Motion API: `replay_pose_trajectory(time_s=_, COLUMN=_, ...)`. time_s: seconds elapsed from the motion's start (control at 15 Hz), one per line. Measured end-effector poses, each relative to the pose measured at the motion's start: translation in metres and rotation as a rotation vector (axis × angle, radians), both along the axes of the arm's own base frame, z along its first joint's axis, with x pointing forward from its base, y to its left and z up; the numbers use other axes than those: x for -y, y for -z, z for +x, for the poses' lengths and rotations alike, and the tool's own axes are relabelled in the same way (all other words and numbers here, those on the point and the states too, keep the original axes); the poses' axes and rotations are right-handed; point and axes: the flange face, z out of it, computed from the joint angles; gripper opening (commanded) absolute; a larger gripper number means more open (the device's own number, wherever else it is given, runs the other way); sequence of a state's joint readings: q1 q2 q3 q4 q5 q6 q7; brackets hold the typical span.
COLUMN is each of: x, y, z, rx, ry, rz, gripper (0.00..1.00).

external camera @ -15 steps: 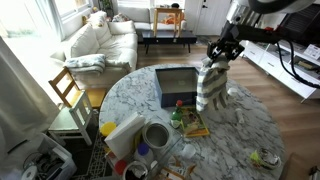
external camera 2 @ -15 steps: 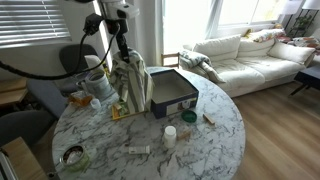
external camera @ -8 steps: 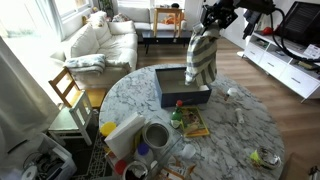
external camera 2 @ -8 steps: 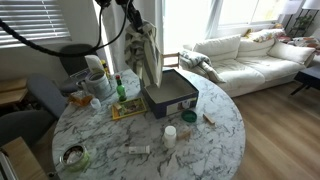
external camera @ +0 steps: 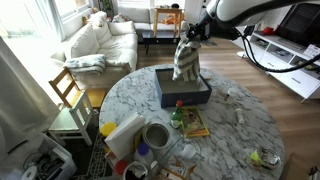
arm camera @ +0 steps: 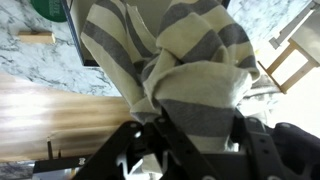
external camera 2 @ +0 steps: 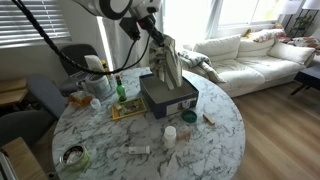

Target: Put one wooden block on the striped towel and fold it once then put it inside the box.

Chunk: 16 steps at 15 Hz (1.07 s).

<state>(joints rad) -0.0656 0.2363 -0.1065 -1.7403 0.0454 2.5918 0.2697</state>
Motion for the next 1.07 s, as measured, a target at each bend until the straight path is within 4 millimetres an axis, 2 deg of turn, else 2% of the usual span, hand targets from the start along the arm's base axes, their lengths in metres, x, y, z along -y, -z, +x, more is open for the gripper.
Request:
replay_pose_trajectory(time_s=0.27, x=0.012, y=0.069, z=0.017, rx=-0.052, ry=0.023, rz=0.012, gripper=0.27)
replay_pose_trajectory(time_s=0.47, x=0.017, y=0.112, z=0.022, rx=-0.105, ry=0.032, rz=0.030, gripper=0.27)
replay_pose_trajectory(time_s=1.07, x=0.029, y=0.204, z=0.020, rx=-0.212, ry=0.054, rz=0.045, gripper=0.27)
